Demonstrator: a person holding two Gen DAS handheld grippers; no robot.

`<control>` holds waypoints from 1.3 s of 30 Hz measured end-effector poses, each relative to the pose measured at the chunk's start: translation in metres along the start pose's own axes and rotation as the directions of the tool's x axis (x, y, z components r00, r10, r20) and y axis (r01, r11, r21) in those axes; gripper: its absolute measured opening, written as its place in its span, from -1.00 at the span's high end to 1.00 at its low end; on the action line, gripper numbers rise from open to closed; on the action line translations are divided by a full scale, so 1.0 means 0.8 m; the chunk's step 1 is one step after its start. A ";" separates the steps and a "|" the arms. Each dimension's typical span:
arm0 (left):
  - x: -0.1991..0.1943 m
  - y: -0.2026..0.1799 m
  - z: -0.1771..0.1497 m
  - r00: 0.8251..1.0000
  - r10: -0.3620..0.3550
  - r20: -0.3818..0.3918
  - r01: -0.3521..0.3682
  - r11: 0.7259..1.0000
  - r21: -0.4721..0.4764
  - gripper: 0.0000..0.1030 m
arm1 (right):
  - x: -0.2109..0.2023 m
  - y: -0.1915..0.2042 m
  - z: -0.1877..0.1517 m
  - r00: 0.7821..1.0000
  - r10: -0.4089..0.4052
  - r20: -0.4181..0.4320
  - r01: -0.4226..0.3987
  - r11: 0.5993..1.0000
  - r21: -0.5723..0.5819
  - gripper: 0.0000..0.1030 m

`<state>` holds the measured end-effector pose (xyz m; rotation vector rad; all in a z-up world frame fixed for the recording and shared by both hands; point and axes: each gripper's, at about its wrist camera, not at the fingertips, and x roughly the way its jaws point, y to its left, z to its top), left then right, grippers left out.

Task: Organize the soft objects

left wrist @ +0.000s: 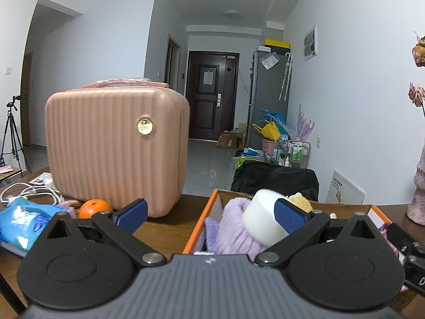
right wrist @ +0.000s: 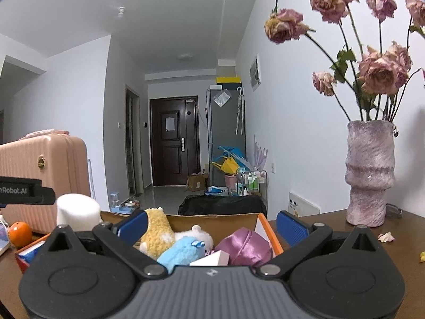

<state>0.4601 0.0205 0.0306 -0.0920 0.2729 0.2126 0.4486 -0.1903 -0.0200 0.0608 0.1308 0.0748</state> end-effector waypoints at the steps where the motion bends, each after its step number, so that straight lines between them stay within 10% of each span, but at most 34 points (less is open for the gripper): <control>1: -0.005 0.002 -0.002 1.000 0.004 -0.001 -0.004 1.000 0.002 -1.00 | -0.006 0.000 0.000 1.000 0.000 0.006 0.000 1.000 -0.002 -1.00; 39: -0.271 0.064 -0.085 0.997 -0.069 0.024 0.067 0.995 0.069 -1.00 | -0.280 0.002 -0.022 1.000 0.008 -0.003 -0.009 0.996 -0.086 -1.00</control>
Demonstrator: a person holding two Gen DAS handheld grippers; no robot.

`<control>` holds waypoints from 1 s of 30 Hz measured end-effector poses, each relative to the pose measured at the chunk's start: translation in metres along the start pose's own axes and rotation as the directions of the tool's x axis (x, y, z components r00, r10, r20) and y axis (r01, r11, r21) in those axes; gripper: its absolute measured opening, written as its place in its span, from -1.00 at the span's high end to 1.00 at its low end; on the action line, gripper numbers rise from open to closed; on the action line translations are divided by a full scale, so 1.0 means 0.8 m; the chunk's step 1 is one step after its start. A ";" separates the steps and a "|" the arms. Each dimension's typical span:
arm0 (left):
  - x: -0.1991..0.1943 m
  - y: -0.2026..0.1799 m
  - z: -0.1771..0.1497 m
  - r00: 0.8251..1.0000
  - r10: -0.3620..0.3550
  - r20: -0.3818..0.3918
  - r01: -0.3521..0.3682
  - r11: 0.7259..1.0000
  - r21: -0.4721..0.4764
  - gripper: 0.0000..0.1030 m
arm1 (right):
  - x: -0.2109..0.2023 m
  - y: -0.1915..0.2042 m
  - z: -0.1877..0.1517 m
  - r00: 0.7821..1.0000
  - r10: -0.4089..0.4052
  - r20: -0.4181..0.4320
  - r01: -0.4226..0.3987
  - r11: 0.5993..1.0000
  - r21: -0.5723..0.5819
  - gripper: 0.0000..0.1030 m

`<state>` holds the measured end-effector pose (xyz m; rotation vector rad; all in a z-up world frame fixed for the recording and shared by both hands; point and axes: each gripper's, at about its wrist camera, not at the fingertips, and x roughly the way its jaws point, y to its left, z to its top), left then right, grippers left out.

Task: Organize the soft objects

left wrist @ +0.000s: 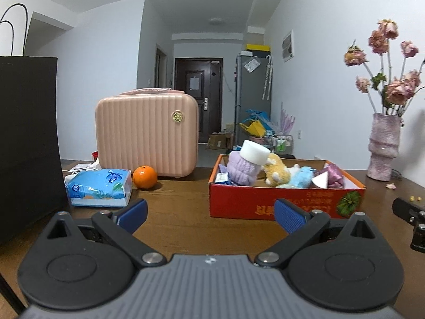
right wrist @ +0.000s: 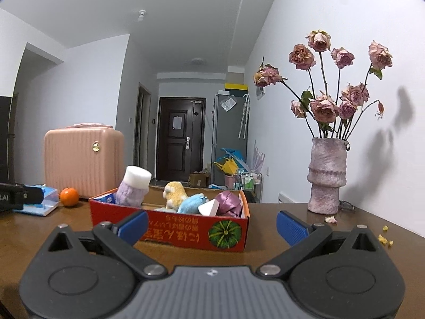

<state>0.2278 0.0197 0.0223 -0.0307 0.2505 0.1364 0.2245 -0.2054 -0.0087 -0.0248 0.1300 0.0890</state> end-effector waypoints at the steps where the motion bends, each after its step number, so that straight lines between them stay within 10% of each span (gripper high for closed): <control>1: -0.007 0.000 -0.002 1.000 -0.005 0.001 0.005 1.000 0.001 -1.00 | -0.007 0.000 -0.001 1.000 -0.001 0.000 0.001 1.000 -0.001 -1.00; 30: -0.130 0.025 -0.048 0.999 -0.032 -0.001 0.032 0.999 0.024 -1.00 | -0.132 -0.003 -0.016 0.998 0.021 -0.062 -0.019 0.999 0.037 -1.00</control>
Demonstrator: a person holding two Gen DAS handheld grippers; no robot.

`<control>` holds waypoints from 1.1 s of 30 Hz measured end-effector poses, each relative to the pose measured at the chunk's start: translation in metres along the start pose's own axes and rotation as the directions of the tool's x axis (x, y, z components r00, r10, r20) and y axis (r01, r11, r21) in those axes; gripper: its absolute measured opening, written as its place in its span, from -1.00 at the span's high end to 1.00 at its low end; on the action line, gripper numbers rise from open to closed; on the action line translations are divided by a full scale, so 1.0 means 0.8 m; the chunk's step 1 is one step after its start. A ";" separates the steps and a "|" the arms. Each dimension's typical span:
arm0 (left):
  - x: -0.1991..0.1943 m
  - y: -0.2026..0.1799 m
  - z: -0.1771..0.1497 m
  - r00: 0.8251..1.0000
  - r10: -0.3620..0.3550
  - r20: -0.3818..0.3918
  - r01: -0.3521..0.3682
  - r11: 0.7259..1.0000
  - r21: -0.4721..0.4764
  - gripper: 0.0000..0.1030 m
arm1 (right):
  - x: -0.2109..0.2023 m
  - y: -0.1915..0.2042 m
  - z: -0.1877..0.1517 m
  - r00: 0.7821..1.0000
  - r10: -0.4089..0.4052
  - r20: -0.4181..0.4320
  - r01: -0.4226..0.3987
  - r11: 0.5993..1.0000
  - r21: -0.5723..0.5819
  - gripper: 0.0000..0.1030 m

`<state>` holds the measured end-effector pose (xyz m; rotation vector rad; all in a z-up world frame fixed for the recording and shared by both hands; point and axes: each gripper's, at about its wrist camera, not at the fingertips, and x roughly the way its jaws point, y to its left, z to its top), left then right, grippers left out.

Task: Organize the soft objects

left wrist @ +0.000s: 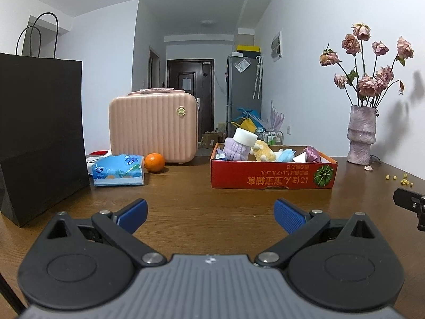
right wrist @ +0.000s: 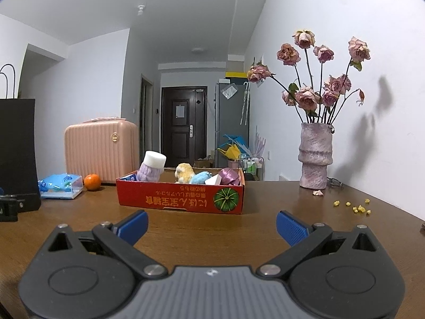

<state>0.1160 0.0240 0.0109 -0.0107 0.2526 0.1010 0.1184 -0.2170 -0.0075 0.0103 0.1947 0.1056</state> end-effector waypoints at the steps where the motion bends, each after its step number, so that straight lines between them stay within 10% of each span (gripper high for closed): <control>1: -0.001 0.000 0.000 1.000 0.000 0.001 0.000 1.000 0.000 -1.00 | -0.001 0.000 0.000 1.000 0.000 0.001 0.000 1.000 0.001 -1.00; 33: -0.009 -0.003 0.003 1.000 -0.008 0.019 0.008 1.000 0.004 -1.00 | -0.008 0.003 0.003 1.000 0.008 0.009 -0.008 1.000 -0.003 -1.00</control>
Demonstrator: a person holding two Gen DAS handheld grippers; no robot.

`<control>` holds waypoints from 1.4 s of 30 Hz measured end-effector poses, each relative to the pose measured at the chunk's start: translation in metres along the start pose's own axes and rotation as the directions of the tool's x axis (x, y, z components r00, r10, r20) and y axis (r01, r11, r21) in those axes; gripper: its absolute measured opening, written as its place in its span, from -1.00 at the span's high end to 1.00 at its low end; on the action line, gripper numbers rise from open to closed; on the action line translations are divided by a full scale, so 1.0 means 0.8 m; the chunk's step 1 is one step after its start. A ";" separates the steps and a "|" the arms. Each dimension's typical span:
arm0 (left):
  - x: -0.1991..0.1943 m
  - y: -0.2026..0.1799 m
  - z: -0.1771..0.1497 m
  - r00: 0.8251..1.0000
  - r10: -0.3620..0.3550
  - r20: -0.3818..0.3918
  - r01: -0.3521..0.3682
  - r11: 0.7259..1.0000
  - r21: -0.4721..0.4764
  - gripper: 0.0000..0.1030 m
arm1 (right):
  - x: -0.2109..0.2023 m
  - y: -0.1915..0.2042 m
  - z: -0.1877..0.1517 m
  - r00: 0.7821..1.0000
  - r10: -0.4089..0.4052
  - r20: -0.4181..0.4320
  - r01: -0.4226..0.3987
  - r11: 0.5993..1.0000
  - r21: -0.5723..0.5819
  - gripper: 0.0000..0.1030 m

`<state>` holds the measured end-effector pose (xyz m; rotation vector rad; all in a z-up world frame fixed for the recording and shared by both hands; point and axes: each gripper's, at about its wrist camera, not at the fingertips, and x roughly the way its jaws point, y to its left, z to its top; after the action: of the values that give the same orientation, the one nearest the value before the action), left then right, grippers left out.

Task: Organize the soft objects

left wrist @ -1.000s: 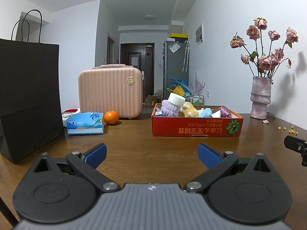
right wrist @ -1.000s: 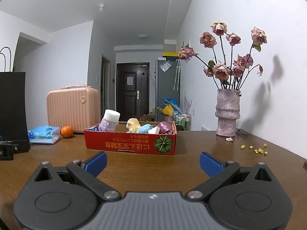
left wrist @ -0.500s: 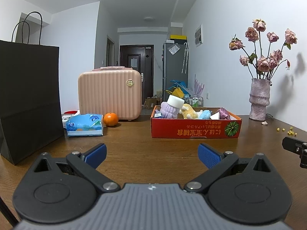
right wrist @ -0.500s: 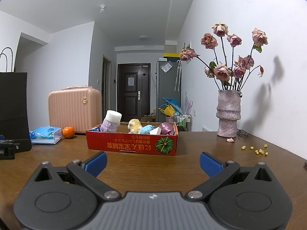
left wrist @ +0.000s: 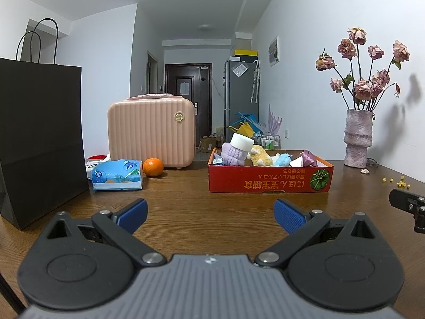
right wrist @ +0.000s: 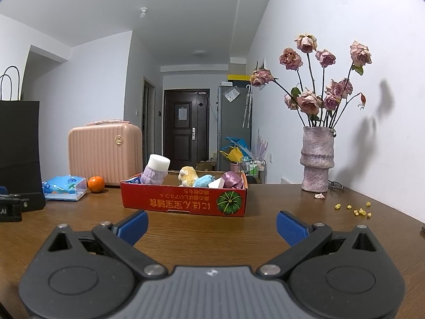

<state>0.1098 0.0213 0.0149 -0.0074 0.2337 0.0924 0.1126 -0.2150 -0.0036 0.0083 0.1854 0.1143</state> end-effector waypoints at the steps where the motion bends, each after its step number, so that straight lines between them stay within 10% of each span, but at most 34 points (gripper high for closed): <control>1: 0.000 0.000 0.000 1.000 0.000 -0.001 0.000 1.000 0.000 -1.00 | 0.000 0.000 0.000 1.000 0.000 0.000 0.000 1.000 0.000 -1.00; 42: -0.004 0.001 -0.002 1.000 -0.015 0.010 0.014 1.000 0.010 -1.00 | -0.002 0.009 -0.003 1.000 0.007 -0.008 -0.007 1.000 -0.006 -1.00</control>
<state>0.1063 0.0218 0.0140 0.0014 0.2242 0.0768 0.1099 -0.2081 -0.0055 0.0026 0.1927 0.1217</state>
